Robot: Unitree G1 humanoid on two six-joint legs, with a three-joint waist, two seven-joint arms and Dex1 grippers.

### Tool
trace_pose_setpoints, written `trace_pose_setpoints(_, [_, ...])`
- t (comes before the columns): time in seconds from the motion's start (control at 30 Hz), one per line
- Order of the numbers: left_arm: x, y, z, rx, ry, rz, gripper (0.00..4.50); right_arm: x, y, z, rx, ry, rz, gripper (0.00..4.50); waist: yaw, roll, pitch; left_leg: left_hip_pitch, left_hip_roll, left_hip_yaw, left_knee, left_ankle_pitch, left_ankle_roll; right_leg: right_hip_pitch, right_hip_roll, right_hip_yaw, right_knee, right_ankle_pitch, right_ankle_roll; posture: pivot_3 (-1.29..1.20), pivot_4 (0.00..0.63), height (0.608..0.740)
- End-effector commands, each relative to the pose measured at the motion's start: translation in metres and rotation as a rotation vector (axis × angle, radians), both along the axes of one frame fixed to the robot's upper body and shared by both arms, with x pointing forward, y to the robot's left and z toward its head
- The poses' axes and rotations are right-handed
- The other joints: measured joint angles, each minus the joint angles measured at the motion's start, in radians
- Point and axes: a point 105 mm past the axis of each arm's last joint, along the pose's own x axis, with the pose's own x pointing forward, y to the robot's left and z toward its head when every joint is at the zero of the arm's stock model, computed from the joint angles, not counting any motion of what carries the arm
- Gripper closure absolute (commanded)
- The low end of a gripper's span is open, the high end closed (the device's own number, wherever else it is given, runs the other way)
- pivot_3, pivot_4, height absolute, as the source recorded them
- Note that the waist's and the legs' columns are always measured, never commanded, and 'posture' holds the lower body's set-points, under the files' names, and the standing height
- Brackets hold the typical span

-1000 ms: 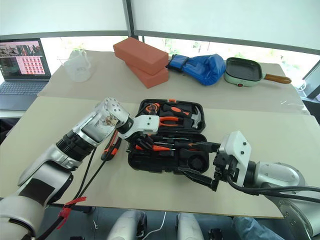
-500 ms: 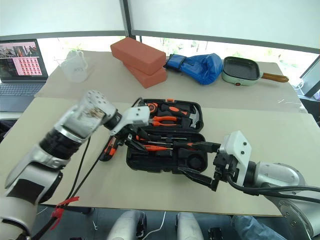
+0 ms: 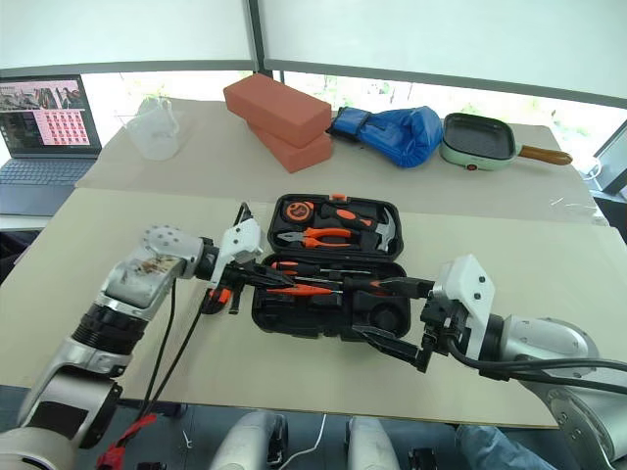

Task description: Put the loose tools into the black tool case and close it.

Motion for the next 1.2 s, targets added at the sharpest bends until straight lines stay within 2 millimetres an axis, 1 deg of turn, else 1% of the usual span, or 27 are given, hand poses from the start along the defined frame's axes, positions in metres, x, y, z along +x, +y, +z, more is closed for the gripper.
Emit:
trace_pose_setpoints(0.03, [0.008,-0.003,0.008,-0.051,-0.071,0.022,4.47,0.001,-0.002,0.01,-0.004,-0.042,-0.001,0.0,-0.001,0.0,0.0,0.0,0.0,0.0,0.0,0.0,0.0,0.0,0.0,0.0,0.0,0.0,0.0,0.0,0.15,0.738])
trace_pose_setpoints(0.23, [0.003,-0.004,-0.006,-0.013,-0.08,-0.019,4.47,0.002,-0.001,0.01,0.008,-0.034,-0.004,0.0,-0.002,0.0,0.0,0.0,0.0,0.0,0.0,0.0,0.0,0.0,0.0,0.0,0.0,0.0,0.0,0.0,0.15,0.738])
trace_pose_setpoints(0.6, [-0.001,-0.008,-0.013,-0.014,-0.103,-0.044,4.47,0.004,-0.003,0.007,0.008,-0.026,-0.022,0.0,-0.001,0.0,0.0,0.0,0.0,0.0,0.0,0.0,0.0,0.0,0.0,0.0,0.0,0.0,0.0,0.0,0.15,0.738])
trace_pose_setpoints(0.8, [-0.005,-0.005,-0.03,0.033,-0.106,-0.053,4.47,0.005,-0.003,0.006,0.009,-0.023,-0.029,0.0,-0.001,0.002,-0.001,0.001,0.0,0.0,0.0,0.0,0.0,0.001,0.0,0.0,0.0,0.0,0.0,0.0,0.15,0.738])
trace_pose_setpoints(0.97, [-0.009,0.002,-0.046,0.081,-0.102,-0.048,4.47,0.006,-0.004,0.005,0.007,-0.019,-0.033,0.0,-0.002,0.005,-0.006,0.002,0.0,0.0,-0.001,0.0,0.0,0.002,0.0,0.001,0.0,0.0,0.0,0.0,0.15,0.738])
trace_pose_setpoints(1.1, [-0.008,0.007,-0.052,0.099,-0.099,-0.031,4.47,0.006,-0.003,0.004,0.008,-0.016,-0.031,0.0,-0.003,0.007,-0.009,0.006,0.0,0.001,-0.002,0.0,0.0,0.006,0.0,0.001,0.0,0.0,0.0,0.0,0.15,0.738])
trace_pose_setpoints(1.2, [-0.006,0.008,-0.054,0.097,-0.085,-0.012,4.47,0.007,-0.003,0.004,0.006,-0.015,-0.026,0.0,-0.004,0.007,-0.009,0.014,0.0,0.001,-0.004,0.0,0.0,0.014,0.0,0.001,-0.003,0.0,0.0,0.0,0.15,0.738])
